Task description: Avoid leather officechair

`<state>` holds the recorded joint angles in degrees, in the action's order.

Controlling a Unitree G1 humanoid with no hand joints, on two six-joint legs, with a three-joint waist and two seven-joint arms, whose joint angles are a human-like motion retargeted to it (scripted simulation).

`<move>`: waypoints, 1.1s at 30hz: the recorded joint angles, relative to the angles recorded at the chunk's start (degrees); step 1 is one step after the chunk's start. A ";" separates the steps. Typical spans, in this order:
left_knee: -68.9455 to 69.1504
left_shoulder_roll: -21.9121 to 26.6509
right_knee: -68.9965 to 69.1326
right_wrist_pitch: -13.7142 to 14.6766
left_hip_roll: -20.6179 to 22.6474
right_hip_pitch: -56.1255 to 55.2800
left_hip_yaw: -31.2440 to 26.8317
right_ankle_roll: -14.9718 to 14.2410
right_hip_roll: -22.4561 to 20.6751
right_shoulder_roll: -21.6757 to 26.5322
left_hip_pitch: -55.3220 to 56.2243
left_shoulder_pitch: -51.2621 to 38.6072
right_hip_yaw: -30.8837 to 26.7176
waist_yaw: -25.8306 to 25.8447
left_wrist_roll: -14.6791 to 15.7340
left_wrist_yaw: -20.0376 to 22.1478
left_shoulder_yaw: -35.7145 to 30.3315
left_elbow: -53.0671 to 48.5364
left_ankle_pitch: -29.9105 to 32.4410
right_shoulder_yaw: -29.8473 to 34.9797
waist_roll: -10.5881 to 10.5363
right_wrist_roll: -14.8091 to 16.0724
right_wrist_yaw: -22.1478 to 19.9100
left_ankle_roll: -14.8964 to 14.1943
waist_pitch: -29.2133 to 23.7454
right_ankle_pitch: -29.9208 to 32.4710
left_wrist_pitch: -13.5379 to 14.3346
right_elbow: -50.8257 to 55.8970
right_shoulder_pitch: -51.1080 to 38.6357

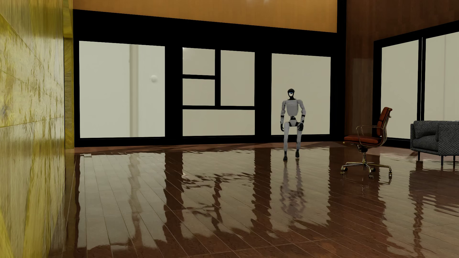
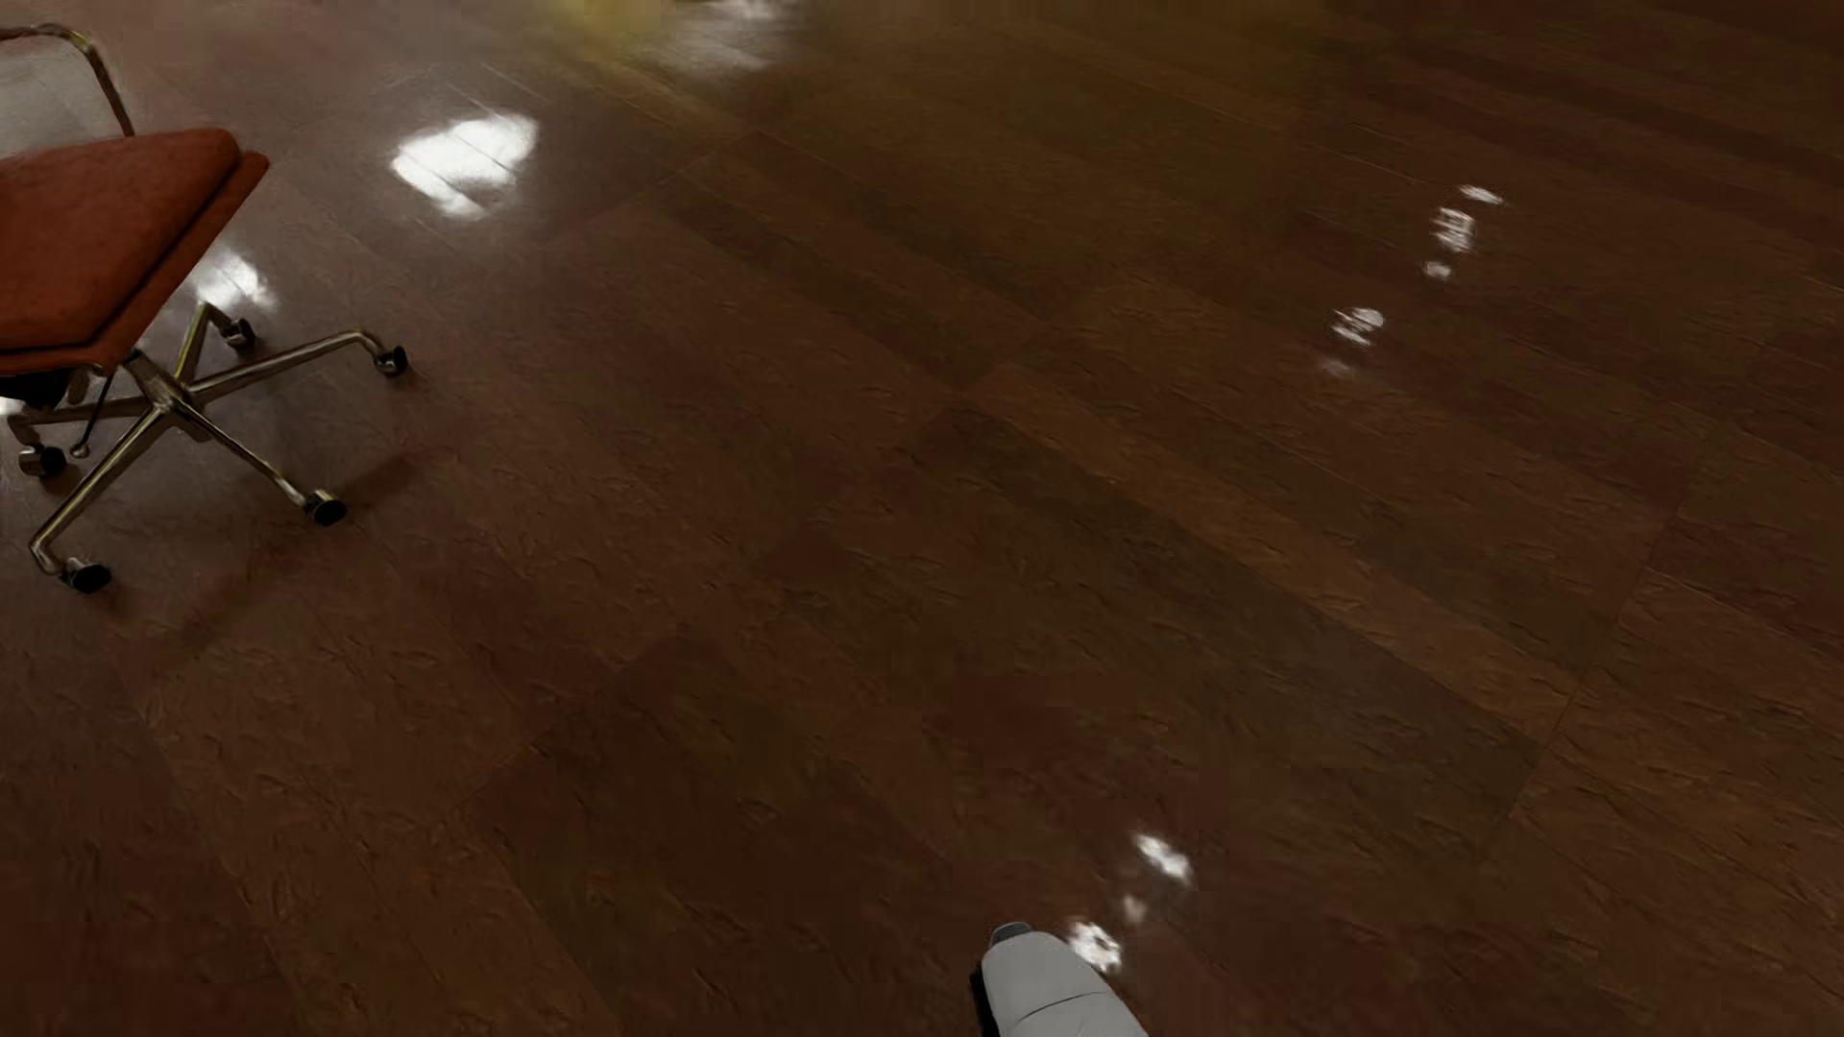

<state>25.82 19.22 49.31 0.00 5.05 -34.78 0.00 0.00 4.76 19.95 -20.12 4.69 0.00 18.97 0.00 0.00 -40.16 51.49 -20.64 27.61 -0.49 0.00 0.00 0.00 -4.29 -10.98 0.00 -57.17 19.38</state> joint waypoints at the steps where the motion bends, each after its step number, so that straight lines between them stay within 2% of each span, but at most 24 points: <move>1: 4.84 0.16 2.01 0.00 -0.86 1.71 0.00 0.00 -1.00 -0.63 1.05 2.02 0.00 -0.17 0.00 0.00 0.15 -0.34 9.68 1.40 -0.04 0.00 0.00 0.00 0.36 -2.14 0.00 -1.86 -1.16; 2: 14.86 0.43 2.77 0.00 -0.76 3.35 0.00 0.00 -0.42 -0.96 6.44 3.52 0.00 -1.22 0.00 0.00 -0.63 0.40 20.12 1.34 0.90 0.00 0.00 0.00 1.91 -4.55 0.00 -2.14 -1.09; 3: 27.53 -0.18 2.16 0.00 -2.73 8.13 0.00 0.00 -2.66 -0.84 11.52 4.02 0.00 -1.74 0.00 0.00 -1.19 0.85 26.71 -0.09 0.34 0.00 0.00 0.00 -0.33 -6.67 0.00 -0.85 -1.71; 4: 40.53 0.19 0.91 0.00 -3.30 11.41 0.00 0.00 -5.04 -1.72 18.17 5.56 0.00 -6.09 0.00 0.00 0.45 -0.63 26.62 -0.36 0.11 0.00 0.00 0.00 -1.36 -8.26 0.00 0.58 -2.41; 6: 51.61 0.29 -4.49 0.00 -1.00 21.55 0.00 0.00 -4.24 -1.18 29.73 7.40 0.00 -11.84 0.00 0.00 -0.47 0.98 24.28 0.40 2.37 0.00 0.00 0.00 -1.86 -9.51 0.00 3.45 -3.58; 8: 38.79 0.46 -12.13 0.00 0.20 32.08 0.00 0.00 -4.24 -1.49 38.19 10.47 0.00 -20.09 0.00 0.00 4.40 -1.45 29.74 -0.70 3.97 0.00 0.00 0.00 -2.96 -8.58 0.00 7.11 -4.77; 10: 16.59 1.69 -18.50 0.00 1.34 40.74 0.00 0.00 -3.58 0.37 43.91 11.74 0.00 -24.29 0.00 0.00 1.78 -1.69 35.25 -0.44 4.54 0.00 0.00 0.00 -2.82 -8.24 0.00 10.80 -7.03; 11: 6.40 1.48 -20.81 0.00 1.37 44.57 0.00 0.00 -3.57 1.06 45.68 12.19 0.00 -26.31 0.00 0.00 2.84 -1.60 28.60 -0.88 4.54 0.00 0.00 0.00 -2.46 -9.21 0.00 12.44 -8.06; 13: -0.65 1.48 -21.39 0.00 0.93 49.58 0.00 0.00 -3.01 2.18 48.56 13.31 0.00 -28.06 0.00 0.00 1.87 -1.04 4.10 -1.41 4.54 0.00 0.00 0.00 -0.84 -11.59 0.00 13.88 -10.64; 14: -1.09 1.80 -20.79 0.00 0.57 51.39 0.00 0.00 -3.01 2.10 49.13 13.51 0.00 -30.32 0.00 0.00 0.82 -1.22 6.89 -2.56 4.59 0.00 0.00 0.00 -1.37 -12.07 0.00 13.59 -11.15; 15: 2.47 1.90 -19.31 0.00 1.03 53.07 0.00 0.00 -2.26 1.81 51.63 13.88 0.00 -31.16 0.00 0.00 0.94 -0.91 21.45 -3.69 5.18 0.00 0.00 0.00 -1.02 -10.22 0.00 13.10 -10.92; 16: 7.12 1.68 -16.65 0.00 2.05 52.60 0.00 0.00 -0.80 0.82 54.18 13.84 0.00 -31.81 0.00 0.00 0.36 -0.31 34.00 -4.97 6.81 0.00 0.00 0.00 -0.36 -4.71 0.00 12.15 -10.22; 17: 11.41 1.71 -9.13 0.00 3.86 52.21 0.00 0.00 1.07 -0.24 52.55 13.51 0.00 -30.59 0.00 0.00 -0.40 1.06 36.87 -4.57 8.22 0.00 0.00 0.00 -0.91 6.11 0.00 10.48 -9.17; 18: 13.40 1.41 2.14 0.00 5.64 46.93 0.00 0.00 1.79 -0.62 50.56 12.63 0.00 -28.66 0.00 0.00 -1.08 2.31 36.43 -3.92 8.26 0.00 0.00 0.00 -0.21 17.70 0.00 8.59 -7.90; 19: 13.77 1.57 15.59 0.00 7.72 39.42 0.00 0.00 3.39 -0.29 47.88 12.36 0.00 -26.89 0.00 0.00 0.04 0.90 34.51 -1.43 8.83 0.00 0.00 0.00 0.13 18.65 0.00 7.77 -7.38; 20: 11.30 1.36 25.07 0.00 8.93 34.61 0.00 0.00 4.17 -0.41 41.40 11.43 0.00 -24.12 0.00 0.00 1.74 0.28 30.74 -0.94 8.84 0.00 0.00 0.00 -1.27 10.48 0.00 8.13 -6.77; 22: 6.97 1.23 29.56 0.00 7.99 23.55 0.00 0.00 2.47 -0.39 30.32 7.67 0.00 -17.44 0.00 0.00 3.21 -0.05 22.14 0.44 6.38 0.00 0.00 0.00 -2.23 -1.45 0.00 7.29 -5.64; 24: 1.59 3.33 17.00 0.00 6.63 16.82 0.00 0.00 2.35 0.40 18.86 4.85 0.00 -10.44 0.00 0.00 2.33 -5.05 12.48 0.92 4.68 0.00 0.00 0.00 -2.54 -3.69 0.00 8.44 -2.87; 27: -2.93 4.30 -13.56 0.00 4.77 10.44 0.00 0.00 2.70 0.32 6.94 -0.55 0.00 -6.24 0.00 0.00 7.91 -7.27 -0.84 -0.15 3.72 0.00 0.00 0.00 -0.71 4.67 0.00 6.23 -1.30; 28: -2.90 4.59 -20.53 0.00 4.25 9.52 0.00 0.00 2.84 0.31 5.61 -1.79 0.00 -5.41 0.00 0.00 9.20 -8.25 -1.55 -0.38 3.24 0.00 0.00 0.00 0.44 6.83 0.00 5.74 -0.92; 30: -0.88 5.11 -17.63 0.00 2.54 7.47 0.00 0.00 1.89 0.08 1.17 -2.21 0.00 -3.51 0.00 0.00 10.15 -9.99 2.16 -0.54 2.49 0.00 0.00 0.00 0.23 3.07 0.00 3.99 -0.71; 31: 2.35 4.72 -13.52 0.00 1.14 8.67 0.00 0.00 0.82 0.32 -1.05 -0.39 0.00 -2.36 0.00 0.00 11.51 -10.67 6.74 1.27 2.16 0.00 0.00 0.00 0.54 5.27 0.00 2.31 -0.56; 32: 10.24 2.97 -8.54 0.00 -0.37 6.65 0.00 0.00 0.05 -0.01 1.84 1.25 0.00 -2.00 0.00 0.00 13.26 -9.19 15.66 0.76 0.97 0.00 0.00 0.00 2.35 7.55 0.00 0.79 -0.27; 33: 22.12 1.36 -3.85 0.00 -2.78 9.10 0.00 0.00 -2.53 -0.45 4.75 3.18 0.00 -2.44 0.00 0.00 13.64 -6.81 25.28 0.08 -0.32 0.00 0.00 0.00 1.66 5.08 0.00 -1.08 0.03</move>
<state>47.94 20.58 45.46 0.00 2.27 -25.68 0.00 0.00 2.23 19.49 -15.36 7.87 0.00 16.53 0.00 0.00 -26.52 44.67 4.64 27.69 -0.81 0.00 0.00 0.00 -2.62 -5.90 0.00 -58.25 19.41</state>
